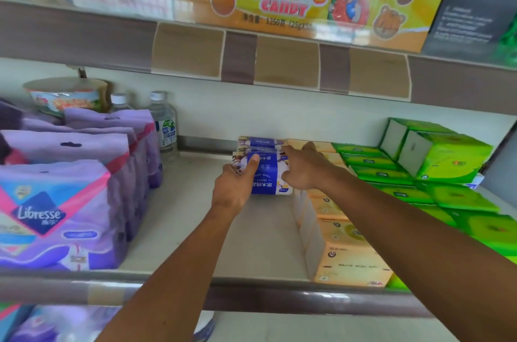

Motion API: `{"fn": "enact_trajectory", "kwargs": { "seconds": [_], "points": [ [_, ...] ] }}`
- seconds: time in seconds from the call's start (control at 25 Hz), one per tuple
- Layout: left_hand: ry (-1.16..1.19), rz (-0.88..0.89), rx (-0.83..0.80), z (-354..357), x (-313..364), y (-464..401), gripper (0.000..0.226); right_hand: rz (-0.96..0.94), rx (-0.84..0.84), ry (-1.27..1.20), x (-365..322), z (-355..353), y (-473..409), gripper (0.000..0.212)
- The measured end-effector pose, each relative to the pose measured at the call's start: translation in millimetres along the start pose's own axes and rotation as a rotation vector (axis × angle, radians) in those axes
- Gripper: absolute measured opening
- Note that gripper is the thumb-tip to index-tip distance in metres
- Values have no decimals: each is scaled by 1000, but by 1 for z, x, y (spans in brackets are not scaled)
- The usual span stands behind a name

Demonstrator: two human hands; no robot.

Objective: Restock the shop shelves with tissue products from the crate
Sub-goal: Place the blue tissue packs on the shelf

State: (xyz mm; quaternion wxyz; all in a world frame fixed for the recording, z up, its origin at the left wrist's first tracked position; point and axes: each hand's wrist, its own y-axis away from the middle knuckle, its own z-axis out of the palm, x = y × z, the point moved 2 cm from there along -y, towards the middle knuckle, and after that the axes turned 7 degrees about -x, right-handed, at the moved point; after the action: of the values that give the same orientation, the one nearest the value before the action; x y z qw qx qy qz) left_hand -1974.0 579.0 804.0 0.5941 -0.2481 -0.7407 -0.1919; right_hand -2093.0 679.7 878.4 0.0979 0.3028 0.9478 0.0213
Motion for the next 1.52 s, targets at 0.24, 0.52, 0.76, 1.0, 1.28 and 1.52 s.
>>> {"fn": "enact_trajectory", "kwargs": {
  "seconds": [0.24,0.52,0.76,1.0,1.28,1.52],
  "points": [
    [11,-36,-29,2,-5,-2,57,-33,-50,85,2,9,-11,57],
    [33,-41,-37,7,-6,-1,51,-58,-74,84,13,19,-22,69],
    [60,-3,16,-3,-6,8,84,-127,-20,61,9,8,2,72],
    [-138,314,170,-4,36,59,53,-220,203,-65,31,-19,78,66],
    [-90,587,-214,116,106,146,39,-156,571,-207,129,-14,205,53],
    [-56,535,-697,285,91,252,29,272,743,-448,277,48,351,41]
  ]
}}
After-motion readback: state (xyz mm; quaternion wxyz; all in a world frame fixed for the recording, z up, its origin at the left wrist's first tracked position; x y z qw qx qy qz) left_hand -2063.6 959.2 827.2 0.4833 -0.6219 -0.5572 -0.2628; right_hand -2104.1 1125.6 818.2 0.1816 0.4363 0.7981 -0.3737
